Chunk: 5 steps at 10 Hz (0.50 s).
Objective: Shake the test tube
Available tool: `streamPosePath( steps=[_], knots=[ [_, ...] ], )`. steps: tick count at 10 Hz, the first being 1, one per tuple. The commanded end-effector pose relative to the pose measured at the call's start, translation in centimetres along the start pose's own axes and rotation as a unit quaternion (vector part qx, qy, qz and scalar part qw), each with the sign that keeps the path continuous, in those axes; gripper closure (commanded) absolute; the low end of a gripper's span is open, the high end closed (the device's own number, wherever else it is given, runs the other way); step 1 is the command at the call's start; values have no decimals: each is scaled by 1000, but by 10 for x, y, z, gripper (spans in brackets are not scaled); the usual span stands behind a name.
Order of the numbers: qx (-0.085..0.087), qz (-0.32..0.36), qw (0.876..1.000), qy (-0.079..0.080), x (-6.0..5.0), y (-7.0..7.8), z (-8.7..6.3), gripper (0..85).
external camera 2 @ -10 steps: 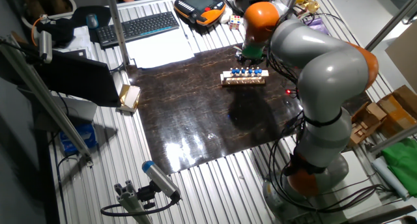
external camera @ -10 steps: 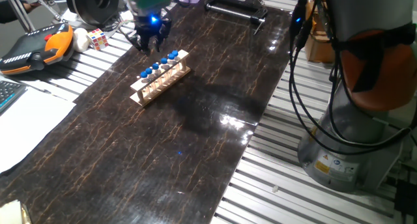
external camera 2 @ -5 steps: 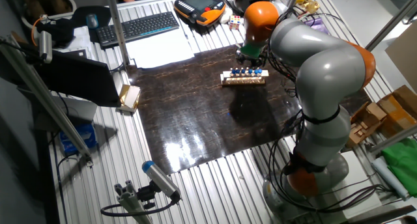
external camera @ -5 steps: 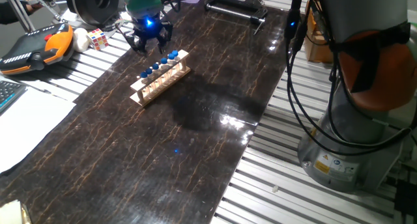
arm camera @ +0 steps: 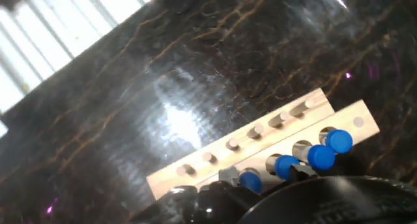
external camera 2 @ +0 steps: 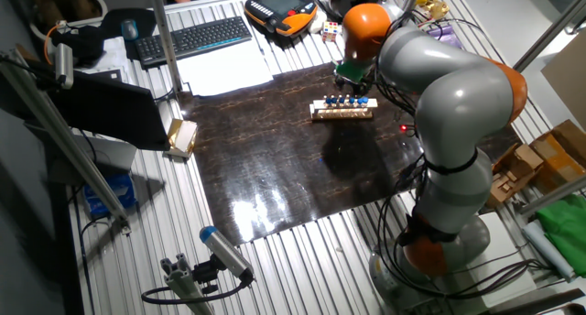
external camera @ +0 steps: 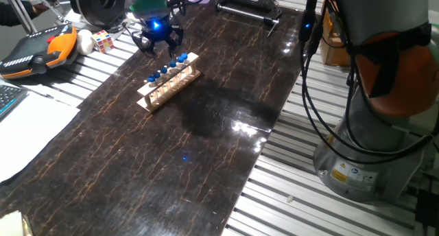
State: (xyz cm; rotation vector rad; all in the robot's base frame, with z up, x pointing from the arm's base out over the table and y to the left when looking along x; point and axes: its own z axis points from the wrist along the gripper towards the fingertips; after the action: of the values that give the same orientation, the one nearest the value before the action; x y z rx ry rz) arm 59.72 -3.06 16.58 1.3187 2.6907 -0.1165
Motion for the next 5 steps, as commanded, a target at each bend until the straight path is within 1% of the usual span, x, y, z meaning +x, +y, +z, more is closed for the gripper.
streamPosePath(
  steps=[1, 2, 3, 4, 5],
  knots=[
    [81, 519, 851, 7, -2, -2, 2, 390],
    [78, 543, 836, 6, -2, -2, 3, 390],
    [75, 561, 825, -3, 0, -3, 7, 377],
    [67, 563, 823, -7, 5, -6, 11, 370],
    [65, 568, 820, -6, 6, -9, 16, 370]
  ],
)
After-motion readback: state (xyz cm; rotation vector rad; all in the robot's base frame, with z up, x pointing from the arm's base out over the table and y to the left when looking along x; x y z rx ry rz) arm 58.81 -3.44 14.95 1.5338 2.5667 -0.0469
